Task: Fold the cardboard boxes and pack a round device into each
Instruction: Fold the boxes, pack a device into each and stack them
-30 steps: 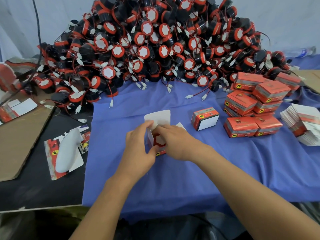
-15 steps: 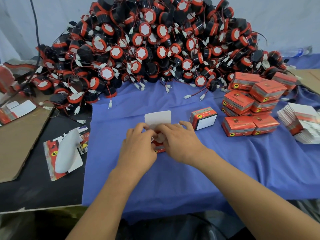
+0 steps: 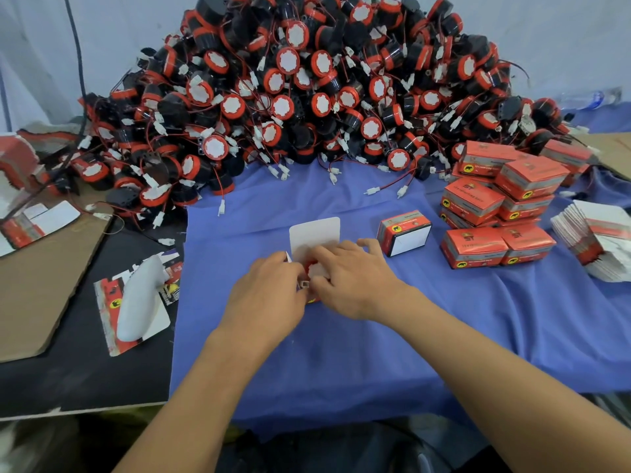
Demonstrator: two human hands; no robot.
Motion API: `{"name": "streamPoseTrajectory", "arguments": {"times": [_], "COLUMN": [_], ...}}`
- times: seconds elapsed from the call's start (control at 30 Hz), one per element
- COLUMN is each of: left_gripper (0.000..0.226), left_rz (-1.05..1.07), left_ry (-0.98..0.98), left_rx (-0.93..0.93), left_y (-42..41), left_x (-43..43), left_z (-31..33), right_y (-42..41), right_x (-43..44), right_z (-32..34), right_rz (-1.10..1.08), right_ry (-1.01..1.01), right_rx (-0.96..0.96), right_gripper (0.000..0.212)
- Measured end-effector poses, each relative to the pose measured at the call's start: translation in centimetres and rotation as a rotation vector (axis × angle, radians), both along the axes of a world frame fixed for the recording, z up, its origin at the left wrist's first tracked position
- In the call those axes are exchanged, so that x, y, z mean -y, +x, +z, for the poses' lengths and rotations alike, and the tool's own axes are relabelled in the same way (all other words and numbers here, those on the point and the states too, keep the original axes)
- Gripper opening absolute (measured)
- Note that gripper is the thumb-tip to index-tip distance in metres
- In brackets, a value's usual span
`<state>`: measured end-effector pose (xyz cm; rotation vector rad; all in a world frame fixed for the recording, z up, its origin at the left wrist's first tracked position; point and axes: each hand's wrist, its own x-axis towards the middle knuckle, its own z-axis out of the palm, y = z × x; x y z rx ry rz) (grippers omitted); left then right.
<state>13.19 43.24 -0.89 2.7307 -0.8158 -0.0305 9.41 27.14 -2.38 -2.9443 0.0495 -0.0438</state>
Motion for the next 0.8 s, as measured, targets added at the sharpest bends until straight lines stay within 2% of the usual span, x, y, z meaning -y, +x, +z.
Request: {"name": "streamPoseTrajectory", "arguments": {"times": [0.13,0.2,0.3,0.43,0.57,0.67,0.73,0.8], "left_gripper": [0.014,0.006,0.013,0.012,0.015,0.013,0.016,0.021], "left_rz": [-0.017,0.010,0.074,0.130,0.070,0.023,0.034,0.071], "left_ry": [0.028,-0.061,-0.196,-0.121,0.097,0.138,0.073,-0.002], "left_rx": [-0.032,-0.068,-0.115,-0.058,0.101,0.104,0.042,-0.040], "left_y": [0.8,1.1,1.0,0.5,0.0,-0.4,-0.3,-0.2], "left_x": [0.1,0.1,0.4,0.9,1.3,1.2,1.1,0.9], "left_z": [0.6,0.7,0.6,1.0,1.1,0.9,0.6,0.4], "right_y": [0.4,0.7,0.7,0.7,0.2,-0.5,-1.0,-1.6], "right_x": [0.5,0.8,1.2,1.5,1.5,1.0,0.7,0.5], "right_z": [0.7,0.8,0.9,1.2,-0.2,-1.4,-2.4,-3.4], "right_rz": [0.043,0.064,0.092,0.101,0.074,0.037,0.019,0.003], "right_ry": [-0.048,-0.038,-0.020,0.011,0.049,0.165,0.263,0.304], "right_rx": [-0.049,-0.079,-0.096,-0.121,-0.012,0.059,0.135,0.219], "right_gripper": [0.031,0.041,0.049,0.058,0.032,0.045,0.053,0.051]}}
